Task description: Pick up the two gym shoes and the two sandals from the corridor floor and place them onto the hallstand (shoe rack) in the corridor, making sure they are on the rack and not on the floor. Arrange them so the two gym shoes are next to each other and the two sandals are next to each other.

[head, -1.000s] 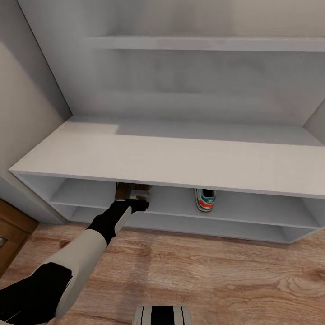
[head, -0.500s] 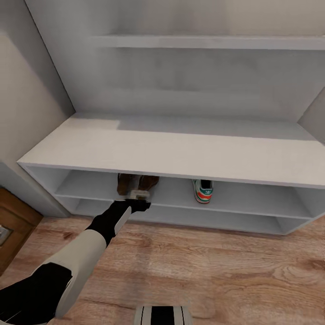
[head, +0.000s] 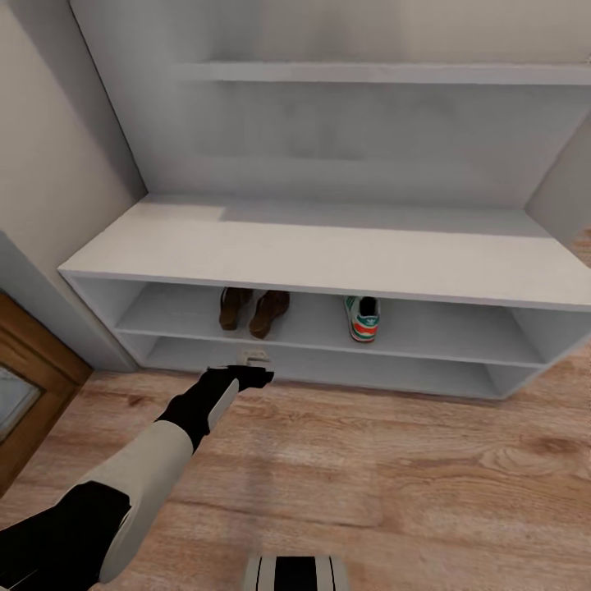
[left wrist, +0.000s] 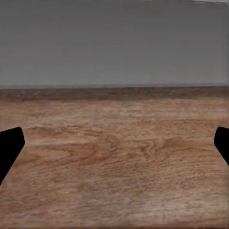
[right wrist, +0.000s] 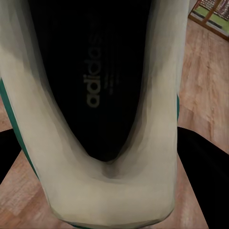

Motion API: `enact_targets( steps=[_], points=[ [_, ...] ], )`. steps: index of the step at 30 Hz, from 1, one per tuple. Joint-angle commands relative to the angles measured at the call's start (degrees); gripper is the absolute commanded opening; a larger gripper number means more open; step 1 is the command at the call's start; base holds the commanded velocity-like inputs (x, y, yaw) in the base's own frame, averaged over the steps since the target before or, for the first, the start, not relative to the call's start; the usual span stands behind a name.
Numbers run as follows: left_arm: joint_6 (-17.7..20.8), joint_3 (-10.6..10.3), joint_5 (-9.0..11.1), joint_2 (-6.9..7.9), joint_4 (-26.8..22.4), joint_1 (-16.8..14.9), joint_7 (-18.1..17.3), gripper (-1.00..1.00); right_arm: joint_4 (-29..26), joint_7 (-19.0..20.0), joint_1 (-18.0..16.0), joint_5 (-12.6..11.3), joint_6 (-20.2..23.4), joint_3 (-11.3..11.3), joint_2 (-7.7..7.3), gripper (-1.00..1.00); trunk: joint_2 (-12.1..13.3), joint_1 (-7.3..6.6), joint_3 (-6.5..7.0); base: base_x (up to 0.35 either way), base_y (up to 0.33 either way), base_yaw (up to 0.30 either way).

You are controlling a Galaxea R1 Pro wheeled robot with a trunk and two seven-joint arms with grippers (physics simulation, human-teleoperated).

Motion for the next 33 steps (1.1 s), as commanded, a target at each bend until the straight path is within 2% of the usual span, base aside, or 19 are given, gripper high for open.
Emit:
enact_targets(
  steps=[1, 9, 18, 33],
  points=[
    [0.25, -0.19, 0.4, 0.04, -0.07, -0.01, 0.1, 1.0, -0.05, -0.56, -0.03, -0.6, 0.23, 0.01, -0.02, -1.0, -0.02, -0.02, -0.04, -0.074, 0.0, 0.0],
    [0.24, -0.19, 0.38, 0.04, -0.07, 0.01, 0.1, 1.0, -0.05, -0.56, -0.03, -0.6, 0.23, 0.03, -0.02, -1.0, -0.02, -0.02, -0.04, -0.036, 0.0, 0.0],
    [0.2, -0.19, 0.39, 0.04, -0.1, 0.23, 0.05, 1.0, -0.05, -0.56, -0.03, -0.6, 0.23, 0.03, -0.02, -1.0, -0.02, -0.02, -0.04, -0.202, 0.0, 0.0],
    [-0.27, 0.34, 0.95, 0.12, -1.94, 8.95, -0.33, 1.0, -0.05, -0.44, -0.03, -0.73, 0.23, 0.0, 0.07, -1.0, -0.02, -0.02, -0.04, -0.016, 0.0, 0.0]
  ],
)
